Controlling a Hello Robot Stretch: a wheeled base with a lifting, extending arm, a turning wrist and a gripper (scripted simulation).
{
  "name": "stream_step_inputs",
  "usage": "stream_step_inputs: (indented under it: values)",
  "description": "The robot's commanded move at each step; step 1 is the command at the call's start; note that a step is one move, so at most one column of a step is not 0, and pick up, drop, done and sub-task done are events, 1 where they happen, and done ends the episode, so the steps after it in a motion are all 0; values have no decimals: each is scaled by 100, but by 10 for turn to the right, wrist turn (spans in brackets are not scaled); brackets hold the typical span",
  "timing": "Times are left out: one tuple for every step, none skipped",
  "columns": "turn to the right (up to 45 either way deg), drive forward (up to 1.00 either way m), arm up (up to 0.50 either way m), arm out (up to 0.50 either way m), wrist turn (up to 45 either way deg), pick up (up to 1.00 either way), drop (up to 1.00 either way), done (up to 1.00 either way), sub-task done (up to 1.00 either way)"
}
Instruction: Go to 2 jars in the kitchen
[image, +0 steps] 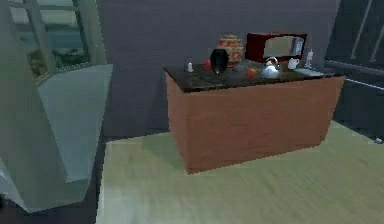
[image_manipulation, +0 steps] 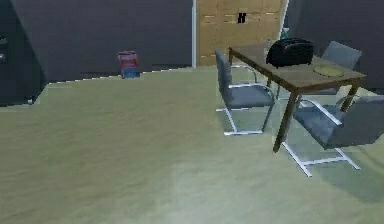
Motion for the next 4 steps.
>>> stream_step_inputs:
  values:
    - [0, 100, 0, 0, 0, 0, 0, 0, 0]
    - [-90, 0, 0, 0, 0, 0, 0, 0, 0]
    - [0, 25, 0, 0, 0, 0, 0, 0, 0]
    - [300, 0, 0, 0, 0, 0, 0, 0, 0]
